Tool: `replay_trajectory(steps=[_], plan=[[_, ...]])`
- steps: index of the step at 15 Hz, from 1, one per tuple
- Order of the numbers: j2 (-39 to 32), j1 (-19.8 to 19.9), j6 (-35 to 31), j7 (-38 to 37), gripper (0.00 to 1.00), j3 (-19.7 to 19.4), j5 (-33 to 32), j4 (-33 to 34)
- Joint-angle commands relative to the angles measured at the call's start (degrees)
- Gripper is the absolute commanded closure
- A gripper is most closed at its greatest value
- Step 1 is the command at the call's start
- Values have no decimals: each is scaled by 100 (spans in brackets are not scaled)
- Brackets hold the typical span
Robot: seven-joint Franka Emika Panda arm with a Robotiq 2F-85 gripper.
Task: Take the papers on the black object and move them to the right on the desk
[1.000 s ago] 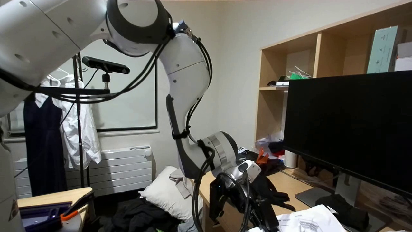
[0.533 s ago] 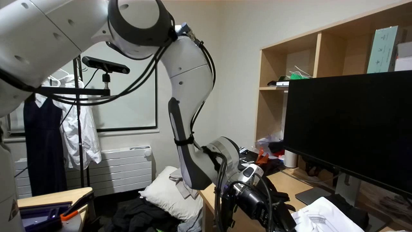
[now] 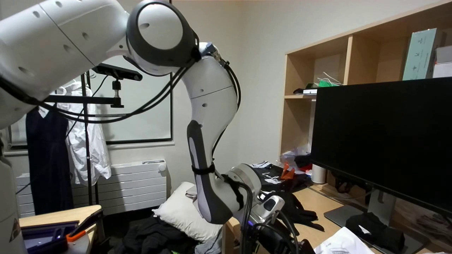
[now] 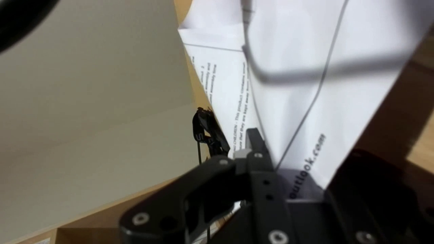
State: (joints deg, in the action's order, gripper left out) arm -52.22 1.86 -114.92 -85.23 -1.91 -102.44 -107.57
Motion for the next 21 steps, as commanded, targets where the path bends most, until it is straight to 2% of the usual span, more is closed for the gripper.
replay_trajectory(steps=[1, 4, 5, 6, 16, 17, 21], plan=[[-179, 175, -83, -227, 99, 147, -92, 140], [-193, 219, -123, -197, 99, 156, -58, 209], [-185, 229, -112, -162, 69, 160, -8, 228], [-167, 245, -141, -137, 68, 167, -3, 223], [376, 188, -383, -253, 5, 426, 19, -26], [430, 188, -403, -266, 0, 450, 21, -46], [741, 187, -621, -301, 0, 540, -55, -286]])
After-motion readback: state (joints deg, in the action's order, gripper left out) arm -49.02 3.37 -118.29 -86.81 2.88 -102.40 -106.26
